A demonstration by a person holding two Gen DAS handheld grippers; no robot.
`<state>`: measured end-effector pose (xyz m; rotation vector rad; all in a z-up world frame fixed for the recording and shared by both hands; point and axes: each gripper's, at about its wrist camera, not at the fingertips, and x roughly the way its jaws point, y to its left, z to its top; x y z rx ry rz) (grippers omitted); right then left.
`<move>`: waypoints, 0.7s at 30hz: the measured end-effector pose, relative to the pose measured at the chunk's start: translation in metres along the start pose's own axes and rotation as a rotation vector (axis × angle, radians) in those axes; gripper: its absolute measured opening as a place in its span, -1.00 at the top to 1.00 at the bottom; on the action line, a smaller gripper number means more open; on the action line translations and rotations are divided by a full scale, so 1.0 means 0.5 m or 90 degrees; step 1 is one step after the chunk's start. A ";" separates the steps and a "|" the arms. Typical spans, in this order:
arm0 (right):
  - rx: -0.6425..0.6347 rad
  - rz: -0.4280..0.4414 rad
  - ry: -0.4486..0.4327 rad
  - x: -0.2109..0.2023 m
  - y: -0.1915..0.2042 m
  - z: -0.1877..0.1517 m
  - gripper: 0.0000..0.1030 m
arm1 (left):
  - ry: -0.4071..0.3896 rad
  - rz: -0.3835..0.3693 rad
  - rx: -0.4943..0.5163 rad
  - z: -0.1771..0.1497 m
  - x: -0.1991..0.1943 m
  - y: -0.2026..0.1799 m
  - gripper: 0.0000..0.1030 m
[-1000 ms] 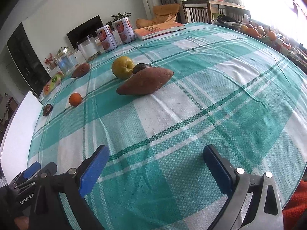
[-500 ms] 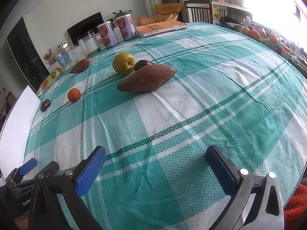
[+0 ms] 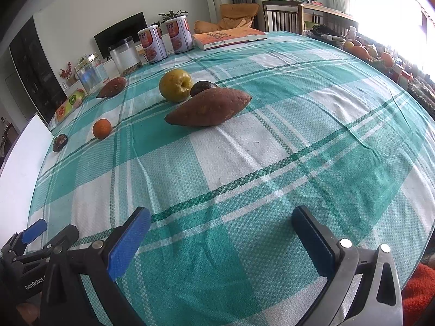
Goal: Organize fruits
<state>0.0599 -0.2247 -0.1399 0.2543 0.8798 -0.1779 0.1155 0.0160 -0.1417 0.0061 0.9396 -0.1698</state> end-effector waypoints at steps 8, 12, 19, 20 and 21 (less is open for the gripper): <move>0.000 0.001 0.000 0.000 -0.001 -0.001 -1.00 | -0.064 -0.013 0.014 0.171 0.068 -0.048 -0.89; 0.000 0.001 -0.001 0.000 -0.002 -0.001 -1.00 | -0.039 -0.007 0.018 0.217 0.139 -0.065 -0.33; 0.003 0.003 -0.002 -0.002 -0.001 0.002 -1.00 | -0.043 -0.005 0.033 0.194 0.114 -0.059 0.39; 0.003 0.003 -0.002 -0.002 -0.001 0.003 -1.00 | -0.038 -0.007 0.038 0.183 0.101 -0.055 0.39; 0.003 0.002 -0.002 -0.002 0.000 0.003 -1.00 | -0.031 -0.007 0.046 0.168 0.087 -0.051 0.39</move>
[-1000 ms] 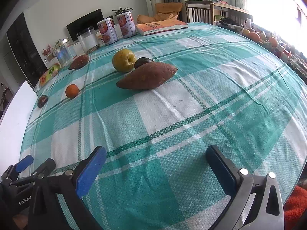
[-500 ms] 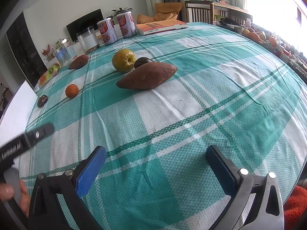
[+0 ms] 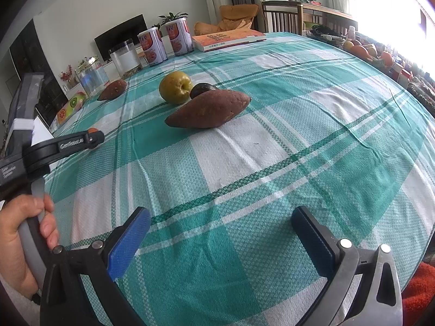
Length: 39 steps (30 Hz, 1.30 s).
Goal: Organize fruits
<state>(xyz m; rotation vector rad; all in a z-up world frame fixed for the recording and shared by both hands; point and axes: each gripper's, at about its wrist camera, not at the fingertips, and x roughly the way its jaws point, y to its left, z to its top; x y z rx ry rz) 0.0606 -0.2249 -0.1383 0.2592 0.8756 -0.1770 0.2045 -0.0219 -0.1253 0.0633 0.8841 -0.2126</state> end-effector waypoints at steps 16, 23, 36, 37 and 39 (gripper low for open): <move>0.005 0.007 -0.002 0.000 -0.001 -0.001 -1.00 | 0.009 0.006 -0.026 -0.181 -0.113 0.082 -0.74; 0.095 0.095 -0.024 -0.015 -0.050 0.006 -0.99 | 0.024 0.029 -0.001 -0.179 -0.102 0.063 -0.86; -0.281 0.062 0.077 0.161 0.155 0.314 -0.72 | 0.025 0.028 -0.001 -0.180 -0.100 0.066 -0.91; -0.286 0.059 0.101 0.188 0.159 0.321 -0.44 | 0.025 0.027 -0.001 -0.180 -0.100 0.066 -0.91; -0.287 0.055 0.156 0.237 0.162 0.331 -0.34 | 0.025 0.028 -0.001 -0.180 -0.100 0.066 -0.91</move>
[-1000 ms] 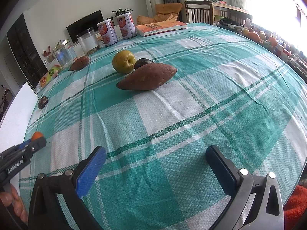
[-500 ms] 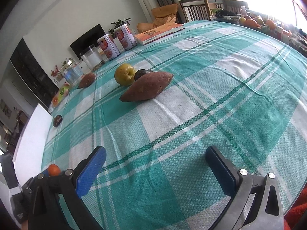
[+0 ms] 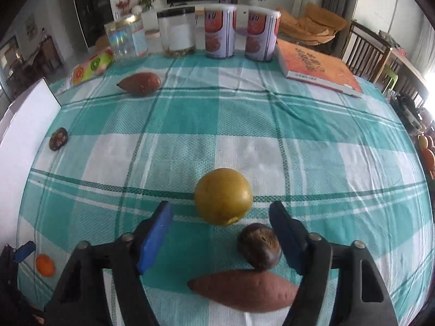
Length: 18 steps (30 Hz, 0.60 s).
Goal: Organize fruits
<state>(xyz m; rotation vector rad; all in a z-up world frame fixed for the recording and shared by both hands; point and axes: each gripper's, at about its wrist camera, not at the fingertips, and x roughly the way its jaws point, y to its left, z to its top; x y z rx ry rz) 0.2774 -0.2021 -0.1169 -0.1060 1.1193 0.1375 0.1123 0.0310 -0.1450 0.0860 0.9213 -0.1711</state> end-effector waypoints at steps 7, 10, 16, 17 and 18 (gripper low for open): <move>0.051 0.063 -0.059 -0.060 0.000 -0.046 0.06 | 0.000 0.000 0.000 0.000 0.000 0.000 -0.91; 0.055 0.131 -0.095 -0.127 0.041 -0.122 0.05 | 0.000 0.000 0.000 0.000 0.000 0.000 -0.91; 0.111 0.161 -0.123 -0.177 0.097 -0.357 0.05 | 0.000 0.000 0.000 0.000 0.000 0.000 -0.92; 0.125 0.154 -0.124 -0.177 0.097 -0.391 0.05 | 0.001 0.000 0.000 0.000 0.001 -0.001 -0.92; 0.144 0.151 -0.124 -0.176 0.093 -0.417 0.05 | 0.000 0.000 0.000 0.000 0.000 0.000 -0.92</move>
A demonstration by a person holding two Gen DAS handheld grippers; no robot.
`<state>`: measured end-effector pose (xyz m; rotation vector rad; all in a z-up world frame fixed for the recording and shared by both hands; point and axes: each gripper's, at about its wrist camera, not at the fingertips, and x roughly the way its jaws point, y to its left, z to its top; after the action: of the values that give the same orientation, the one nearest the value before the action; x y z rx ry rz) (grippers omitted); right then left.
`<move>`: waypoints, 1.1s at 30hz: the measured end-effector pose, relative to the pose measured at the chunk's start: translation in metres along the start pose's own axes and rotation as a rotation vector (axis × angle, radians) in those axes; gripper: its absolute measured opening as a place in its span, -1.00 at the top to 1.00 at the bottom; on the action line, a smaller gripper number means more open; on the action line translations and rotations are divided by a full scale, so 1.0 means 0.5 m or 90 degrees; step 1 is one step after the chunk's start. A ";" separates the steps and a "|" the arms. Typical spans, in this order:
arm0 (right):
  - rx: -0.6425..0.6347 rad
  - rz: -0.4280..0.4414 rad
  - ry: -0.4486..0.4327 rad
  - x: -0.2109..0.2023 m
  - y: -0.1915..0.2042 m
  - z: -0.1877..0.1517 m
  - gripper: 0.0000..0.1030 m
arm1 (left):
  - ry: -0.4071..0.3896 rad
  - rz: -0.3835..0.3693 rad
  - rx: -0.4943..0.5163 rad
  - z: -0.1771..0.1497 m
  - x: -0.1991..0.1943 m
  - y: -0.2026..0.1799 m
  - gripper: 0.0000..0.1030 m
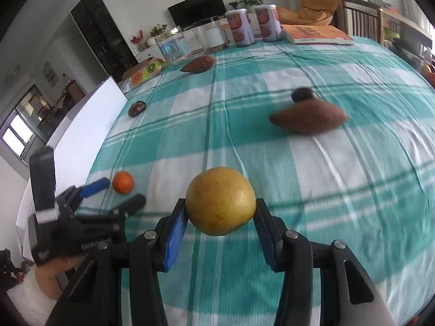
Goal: Organize fruits
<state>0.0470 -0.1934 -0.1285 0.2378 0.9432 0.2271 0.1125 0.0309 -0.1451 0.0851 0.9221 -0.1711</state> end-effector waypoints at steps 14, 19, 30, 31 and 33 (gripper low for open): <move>0.030 -0.044 -0.027 -0.010 -0.021 -0.005 0.05 | -0.020 -0.108 -0.067 -0.020 -0.033 0.046 -0.89; 0.032 -0.047 -0.030 -0.011 -0.021 -0.005 0.05 | -0.019 -0.079 -0.070 -0.009 -0.027 0.044 -0.67; 0.020 -0.058 -0.021 -0.005 -0.016 -0.004 0.05 | -0.035 -0.159 -0.100 0.011 -0.101 0.036 0.41; 0.017 -0.054 -0.011 0.001 -0.014 -0.003 0.05 | -0.032 -0.201 -0.116 0.009 -0.130 0.041 0.41; 0.009 -0.060 0.001 0.006 -0.007 0.003 0.05 | -0.025 -0.275 -0.136 0.002 -0.192 0.054 0.41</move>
<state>0.0501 -0.1958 -0.1310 0.2053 0.9548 0.1338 0.0612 0.0680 -0.0677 -0.3170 0.9047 -0.4705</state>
